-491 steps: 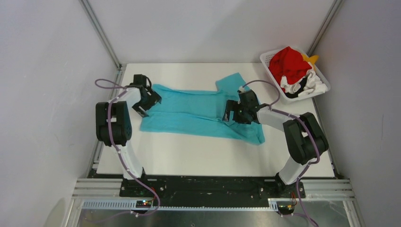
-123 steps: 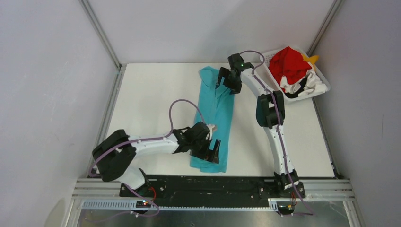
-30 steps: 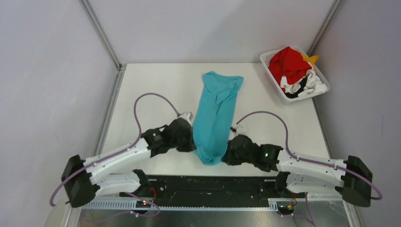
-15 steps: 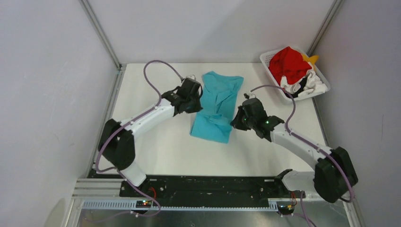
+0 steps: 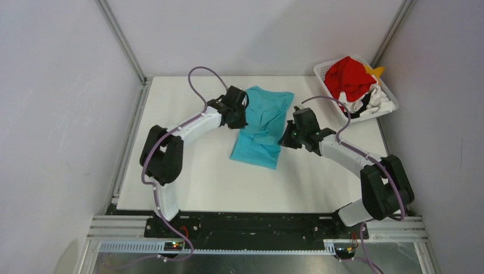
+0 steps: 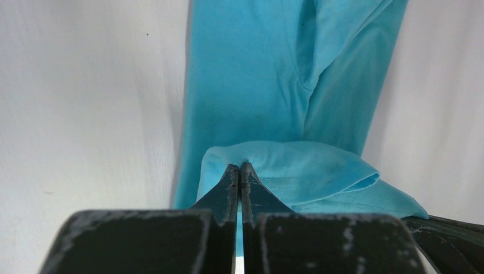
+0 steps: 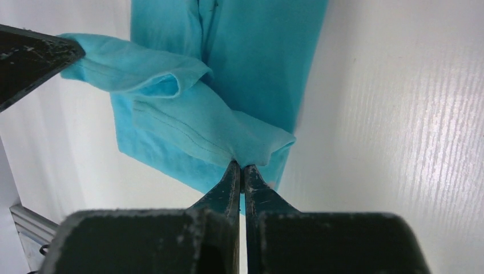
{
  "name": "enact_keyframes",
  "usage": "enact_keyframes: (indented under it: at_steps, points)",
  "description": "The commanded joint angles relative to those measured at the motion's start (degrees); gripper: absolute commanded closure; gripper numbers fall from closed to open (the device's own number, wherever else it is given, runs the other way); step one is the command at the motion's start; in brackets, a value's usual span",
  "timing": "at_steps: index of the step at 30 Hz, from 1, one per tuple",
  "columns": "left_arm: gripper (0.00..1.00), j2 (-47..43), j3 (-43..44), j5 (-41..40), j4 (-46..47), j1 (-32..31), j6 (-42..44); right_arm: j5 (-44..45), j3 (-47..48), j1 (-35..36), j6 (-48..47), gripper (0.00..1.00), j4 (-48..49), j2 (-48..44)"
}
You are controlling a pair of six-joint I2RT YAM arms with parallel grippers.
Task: Fold and stack the t-shirts
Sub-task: Fold the folded rectangular tshirt in 1/3 of the way
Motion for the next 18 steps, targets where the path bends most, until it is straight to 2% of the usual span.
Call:
enact_keyframes:
  at_steps: [1,3,7,9,10,11,12,13,14,15,17,18]
  points:
    - [1.00,1.72,2.58,1.79,0.56,0.91,1.98,-2.85,2.30,-1.01,0.36,1.00,2.73,2.32]
    - [1.00,2.79,3.00,2.23,0.39,1.52,1.67,-3.86,3.31,-1.73,0.95,1.00,2.48,4.40]
    - [0.91,5.52,4.44,3.32,0.27,2.76,1.26,-3.07,4.97,-2.61,2.47,1.00,2.45,7.75]
    - [0.83,7.36,6.33,3.46,0.23,3.28,1.70,-2.66,5.36,-3.30,3.28,0.95,3.26,9.43]
    - [0.80,7.94,7.10,3.48,0.29,3.75,1.74,-2.88,5.51,-3.92,3.42,0.89,4.81,9.95]
    - [0.72,9.12,8.71,4.27,0.23,4.05,1.70,-3.98,5.61,-4.30,3.28,0.85,6.16,10.94]
    - [0.67,9.61,9.48,5.64,0.20,4.73,1.58,-4.82,6.00,-5.38,3.07,0.77,8.70,11.54]
    - [0.49,10.20,10.95,6.32,0.25,5.06,1.49,-6.57,6.51,-6.13,3.06,0.72,9.60,12.76]
    - [0.38,10.37,11.56,7.55,0.26,5.67,1.73,-7.39,7.65,-7.40,3.09,0.57,10.63,13.20]
    - [0.18,10.14,12.48,7.89,0.22,5.93,1.87,-8.11,8.26,-7.80,2.98,0.50,10.72,13.64]
    - [0.03,8.30,12.19,7.86,0.24,6.33,2.69,-6.68,9.19,-7.92,1.77,0.18,9.82,12.51]
    - [0.02,6.18,11.61,6.77,0.19,6.36,2.83,-5.95,9.24,-7.66,0.80,0.12,9.11,11.84]
